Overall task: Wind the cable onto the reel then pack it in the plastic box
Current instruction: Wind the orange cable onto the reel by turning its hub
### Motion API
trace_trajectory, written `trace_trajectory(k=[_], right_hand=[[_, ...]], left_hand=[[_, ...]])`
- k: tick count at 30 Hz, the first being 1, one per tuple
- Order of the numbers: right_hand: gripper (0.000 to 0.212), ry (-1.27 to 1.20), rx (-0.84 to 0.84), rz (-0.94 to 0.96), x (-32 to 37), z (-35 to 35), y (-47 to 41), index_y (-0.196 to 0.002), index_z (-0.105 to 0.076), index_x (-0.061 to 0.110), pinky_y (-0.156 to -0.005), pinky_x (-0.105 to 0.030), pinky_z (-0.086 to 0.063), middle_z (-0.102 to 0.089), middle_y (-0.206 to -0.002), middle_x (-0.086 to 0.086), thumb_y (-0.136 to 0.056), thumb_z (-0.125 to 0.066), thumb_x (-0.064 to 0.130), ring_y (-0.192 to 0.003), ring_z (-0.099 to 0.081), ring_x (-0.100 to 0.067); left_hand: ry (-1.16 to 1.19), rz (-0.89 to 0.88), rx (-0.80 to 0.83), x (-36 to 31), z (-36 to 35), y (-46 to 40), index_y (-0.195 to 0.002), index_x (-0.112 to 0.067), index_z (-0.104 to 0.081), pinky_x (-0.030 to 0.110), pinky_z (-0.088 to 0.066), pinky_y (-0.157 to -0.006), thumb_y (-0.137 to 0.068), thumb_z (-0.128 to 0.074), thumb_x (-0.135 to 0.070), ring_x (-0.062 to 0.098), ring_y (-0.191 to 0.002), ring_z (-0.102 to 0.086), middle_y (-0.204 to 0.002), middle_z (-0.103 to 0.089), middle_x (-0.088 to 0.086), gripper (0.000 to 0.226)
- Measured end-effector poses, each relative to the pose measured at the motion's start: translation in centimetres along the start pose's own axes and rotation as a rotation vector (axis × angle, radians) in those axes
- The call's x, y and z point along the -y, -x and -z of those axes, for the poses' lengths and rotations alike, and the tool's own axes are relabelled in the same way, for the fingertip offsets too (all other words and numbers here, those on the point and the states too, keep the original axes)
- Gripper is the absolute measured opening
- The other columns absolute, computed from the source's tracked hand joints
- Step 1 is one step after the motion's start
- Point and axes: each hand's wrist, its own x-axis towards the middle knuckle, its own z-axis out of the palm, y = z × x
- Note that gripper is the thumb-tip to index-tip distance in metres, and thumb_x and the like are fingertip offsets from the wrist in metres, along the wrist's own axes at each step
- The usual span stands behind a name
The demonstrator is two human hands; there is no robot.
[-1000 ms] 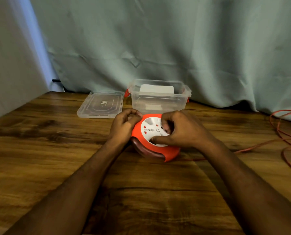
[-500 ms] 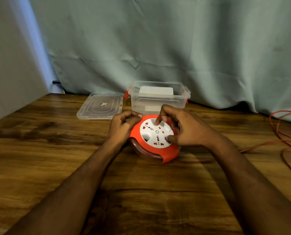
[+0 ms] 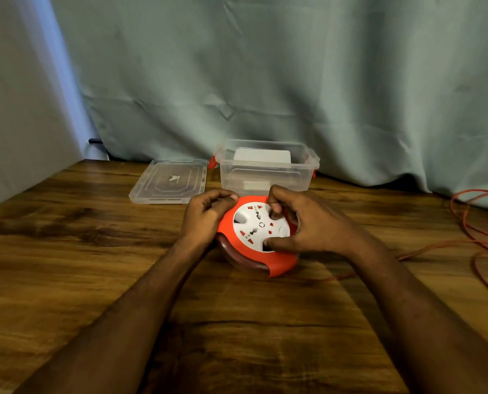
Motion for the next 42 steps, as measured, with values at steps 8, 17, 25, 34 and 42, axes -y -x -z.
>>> trace_trajectory(k=[8,17,25,34,42], right_hand=[[0.054,0.123,-0.058,-0.049,0.6,-1.5,-0.4,-0.072,-0.050,0.018,-0.056,-0.031,-0.033,-0.056,-0.067,0.008,-0.074,-0.082,0.061,-0.066,-0.050,-0.005],[0.064,0.087,-0.178,-0.190,2.1,-2.7,-1.1,-0.053,-0.044,0.020,-0.064,-0.030,-0.033,-0.038,-0.053,0.013,-0.076,-0.080,0.067,-0.059,-0.040,-0.008],[0.035,-0.084,-0.240,-0.038,1.1,-0.9,-0.8,-0.082,-0.046,0.031,-0.056,-0.032,-0.043,-0.069,-0.072,0.010,-0.075,-0.079,0.027,-0.055,-0.053,-0.009],[0.071,-0.141,0.069,-0.034,-0.6,0.7,-0.3,-0.114,-0.040,0.041,-0.073,-0.049,-0.066,-0.075,-0.125,0.020,-0.070,-0.090,0.015,-0.108,-0.073,-0.012],[0.078,-0.089,0.045,-0.041,0.2,0.4,-0.2,-0.121,-0.032,0.041,-0.079,-0.045,-0.067,-0.074,-0.127,0.016,-0.072,-0.091,0.030,-0.111,-0.071,-0.013]], left_hand=[[0.007,-0.001,-0.034,0.2,0.0,-0.3,-0.083,-0.022,-0.077,0.038,-0.057,-0.071,-0.093,-0.066,-0.012,0.027,-0.082,-0.073,-0.089,-0.077,0.005,0.018],[-0.023,-0.042,-0.014,0.7,-0.2,-0.4,-0.094,-0.010,-0.075,0.049,-0.059,-0.081,-0.094,-0.066,-0.013,0.039,-0.092,-0.073,-0.095,-0.076,0.016,0.010],[0.009,-0.022,-0.017,0.3,-0.1,-0.4,-0.091,-0.013,-0.076,0.047,-0.059,-0.080,-0.092,-0.067,-0.010,0.037,-0.088,-0.072,-0.095,-0.076,0.016,0.010],[-0.029,-0.017,0.016,0.1,-0.2,-0.2,-0.094,-0.016,-0.078,0.040,-0.062,-0.072,-0.095,-0.064,-0.011,0.032,-0.085,-0.075,-0.094,-0.078,0.008,0.014],[-0.003,0.014,-0.008,0.3,0.1,-0.3,-0.099,-0.013,-0.078,0.039,-0.062,-0.071,-0.095,-0.064,-0.013,0.030,-0.085,-0.076,-0.096,-0.078,0.010,0.014]])
